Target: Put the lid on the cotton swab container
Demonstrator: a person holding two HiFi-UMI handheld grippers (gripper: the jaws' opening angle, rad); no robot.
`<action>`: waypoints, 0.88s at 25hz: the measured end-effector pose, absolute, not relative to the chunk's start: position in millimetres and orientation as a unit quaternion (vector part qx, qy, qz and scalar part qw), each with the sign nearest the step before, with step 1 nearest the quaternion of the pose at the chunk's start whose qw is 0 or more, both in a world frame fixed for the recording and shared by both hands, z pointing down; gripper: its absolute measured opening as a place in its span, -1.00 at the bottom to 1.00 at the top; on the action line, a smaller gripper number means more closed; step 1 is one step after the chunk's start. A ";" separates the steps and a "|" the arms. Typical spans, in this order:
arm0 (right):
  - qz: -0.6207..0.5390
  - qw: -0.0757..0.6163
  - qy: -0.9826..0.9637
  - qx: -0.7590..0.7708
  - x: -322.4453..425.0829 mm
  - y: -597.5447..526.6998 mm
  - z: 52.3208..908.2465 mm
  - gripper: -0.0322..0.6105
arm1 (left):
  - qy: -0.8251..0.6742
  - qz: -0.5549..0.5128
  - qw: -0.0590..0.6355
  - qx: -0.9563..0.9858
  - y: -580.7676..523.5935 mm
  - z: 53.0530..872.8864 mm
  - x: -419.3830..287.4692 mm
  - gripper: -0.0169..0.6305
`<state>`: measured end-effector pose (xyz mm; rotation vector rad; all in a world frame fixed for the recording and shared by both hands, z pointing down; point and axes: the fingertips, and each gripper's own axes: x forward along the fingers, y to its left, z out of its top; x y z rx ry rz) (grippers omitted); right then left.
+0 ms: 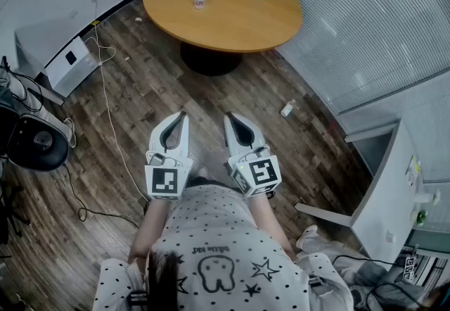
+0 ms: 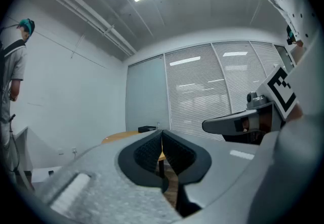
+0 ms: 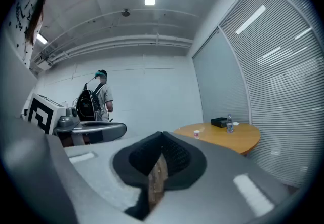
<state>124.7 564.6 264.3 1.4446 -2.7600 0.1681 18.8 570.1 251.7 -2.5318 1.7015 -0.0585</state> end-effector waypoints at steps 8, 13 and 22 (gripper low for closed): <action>0.055 0.000 -0.884 0.465 127.2 567.5 262.9 -0.89 | 0.558 -0.010 0.043 -0.828 573.1 253.3 18.1 -0.91; 0.051 -0.004 -0.882 0.468 129.2 568.1 258.3 -0.89 | 0.560 -0.008 0.043 -0.827 574.1 251.7 17.2 -0.91; 0.055 -0.017 -0.888 0.457 133.0 573.2 256.2 -0.89 | 0.563 -0.007 0.040 -0.825 576.9 251.9 21.4 -0.91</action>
